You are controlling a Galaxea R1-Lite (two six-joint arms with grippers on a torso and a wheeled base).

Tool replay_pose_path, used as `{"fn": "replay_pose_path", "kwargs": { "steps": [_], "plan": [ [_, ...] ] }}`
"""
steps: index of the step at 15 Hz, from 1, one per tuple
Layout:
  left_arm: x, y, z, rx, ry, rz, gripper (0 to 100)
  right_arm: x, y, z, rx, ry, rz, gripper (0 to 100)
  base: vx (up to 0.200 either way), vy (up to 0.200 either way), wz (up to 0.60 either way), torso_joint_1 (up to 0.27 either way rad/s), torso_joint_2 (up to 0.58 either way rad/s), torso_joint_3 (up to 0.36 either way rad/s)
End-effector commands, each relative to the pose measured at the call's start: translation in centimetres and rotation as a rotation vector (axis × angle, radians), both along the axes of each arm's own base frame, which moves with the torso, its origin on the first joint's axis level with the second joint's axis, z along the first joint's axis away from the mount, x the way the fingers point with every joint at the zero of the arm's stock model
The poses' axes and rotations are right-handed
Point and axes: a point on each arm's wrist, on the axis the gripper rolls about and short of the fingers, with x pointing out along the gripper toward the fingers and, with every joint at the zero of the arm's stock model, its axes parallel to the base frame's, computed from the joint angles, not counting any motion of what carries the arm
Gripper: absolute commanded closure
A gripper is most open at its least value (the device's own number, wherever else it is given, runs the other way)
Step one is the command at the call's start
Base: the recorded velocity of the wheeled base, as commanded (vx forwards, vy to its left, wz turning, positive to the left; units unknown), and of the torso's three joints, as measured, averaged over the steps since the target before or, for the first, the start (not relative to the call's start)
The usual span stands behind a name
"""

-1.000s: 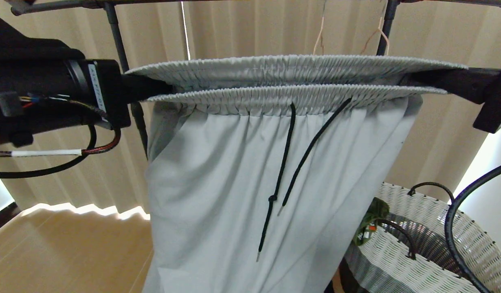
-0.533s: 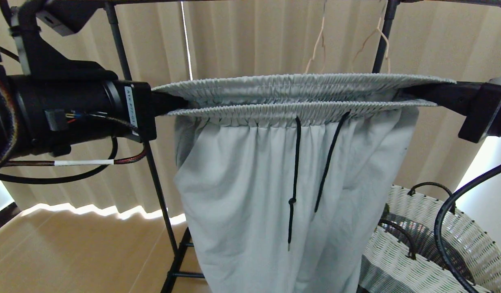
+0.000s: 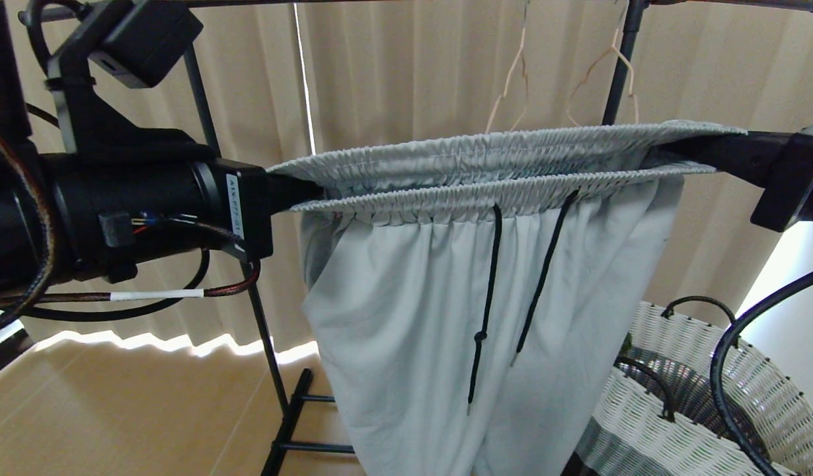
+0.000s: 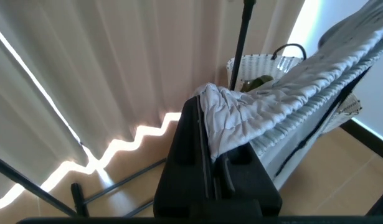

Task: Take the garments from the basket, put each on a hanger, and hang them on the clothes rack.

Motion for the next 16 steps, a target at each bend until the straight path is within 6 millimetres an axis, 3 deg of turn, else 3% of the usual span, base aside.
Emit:
{"fn": "replay_pose_path", "kwargs": {
  "steps": [1, 11, 16],
  "plan": [
    [0.0, 0.0, -0.2, 0.004, 0.006, -0.001, 100, -0.1, 0.0, 0.0, 0.0, -0.001, 0.0, 100, 0.0, 0.0, 0.0, 0.0, 0.0, 0.0],
    [1.6, -1.2, -0.5, -0.001, 0.0, 0.001, 100, -0.2, -1.2, -0.2, -0.016, 0.017, -0.055, 100, 0.0, 0.0, 0.0, 0.0, 0.0, 0.0],
    [4.5, -3.2, 0.7, -0.022, -0.044, 0.043, 100, -5.1, -3.7, 0.3, -0.05, 0.057, -0.043, 100, 0.0, 0.0, 0.0, 0.0, 0.0, 0.0]
  ]
}}
